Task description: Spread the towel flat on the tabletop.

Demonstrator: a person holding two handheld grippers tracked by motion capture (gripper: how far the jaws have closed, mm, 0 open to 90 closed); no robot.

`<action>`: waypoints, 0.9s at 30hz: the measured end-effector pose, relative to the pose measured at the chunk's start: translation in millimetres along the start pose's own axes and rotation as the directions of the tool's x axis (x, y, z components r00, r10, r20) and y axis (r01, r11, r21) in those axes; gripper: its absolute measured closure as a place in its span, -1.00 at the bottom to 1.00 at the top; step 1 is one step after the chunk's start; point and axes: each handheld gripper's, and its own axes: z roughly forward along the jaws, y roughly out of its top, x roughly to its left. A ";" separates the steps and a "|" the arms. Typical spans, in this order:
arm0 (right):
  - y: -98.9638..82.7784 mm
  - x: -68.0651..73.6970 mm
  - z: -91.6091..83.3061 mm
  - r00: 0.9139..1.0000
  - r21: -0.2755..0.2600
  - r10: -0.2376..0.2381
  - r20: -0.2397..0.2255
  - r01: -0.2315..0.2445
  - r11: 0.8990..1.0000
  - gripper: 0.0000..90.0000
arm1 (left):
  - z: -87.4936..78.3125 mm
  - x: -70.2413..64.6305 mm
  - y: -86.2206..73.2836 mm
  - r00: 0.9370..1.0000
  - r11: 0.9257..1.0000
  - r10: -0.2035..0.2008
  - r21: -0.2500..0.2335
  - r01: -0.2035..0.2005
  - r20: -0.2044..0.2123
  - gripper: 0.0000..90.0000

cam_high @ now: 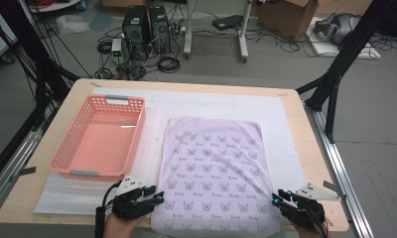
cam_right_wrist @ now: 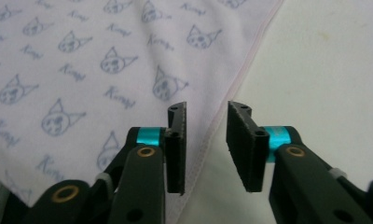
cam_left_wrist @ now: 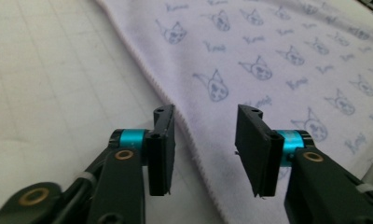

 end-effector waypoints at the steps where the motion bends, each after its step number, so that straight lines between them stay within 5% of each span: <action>1: 0.4 -0.7 1.1 1.000 -0.010 -0.003 0.009 0.003 1.000 0.41 | 0.3 0.5 0.5 1.000 1.000 0.004 -0.009 -0.004 0.003 0.19; 11: 11.6 -2.2 37.4 0.999 0.016 -0.028 0.020 0.027 0.999 0.27 | 0.2 0.6 6.2 0.998 0.996 0.047 -0.070 -0.045 0.029 0.11; 14: 17.1 0.1 39.2 0.998 0.042 -0.058 -0.005 0.058 0.997 0.90 | 0.7 0.5 9.1 0.998 0.995 0.061 -0.083 -0.059 0.032 0.07; 18: 18.9 -2.1 33.5 0.995 0.083 -0.087 0.045 0.083 0.993 0.92 | 3.0 4.1 14.1 0.997 0.994 0.066 -0.089 -0.063 0.029 0.04; 20: 16.7 -8.1 28.4 0.996 0.098 -0.081 0.039 0.077 0.992 0.86 | 3.8 6.4 17.2 0.997 0.994 0.072 -0.089 -0.069 0.029 0.03; 22: 19.1 -10.4 26.1 0.996 0.116 -0.073 0.042 0.068 0.991 0.37 | 6.1 9.7 21.5 0.997 0.993 0.079 -0.092 -0.076 0.025 0.02; 27: 30.9 -25.1 27.3 0.999 -0.014 -0.015 0.034 0.015 1.000 0.28 | 19.4 18.9 31.5 0.997 0.995 0.077 -0.069 -0.077 -0.003 0.02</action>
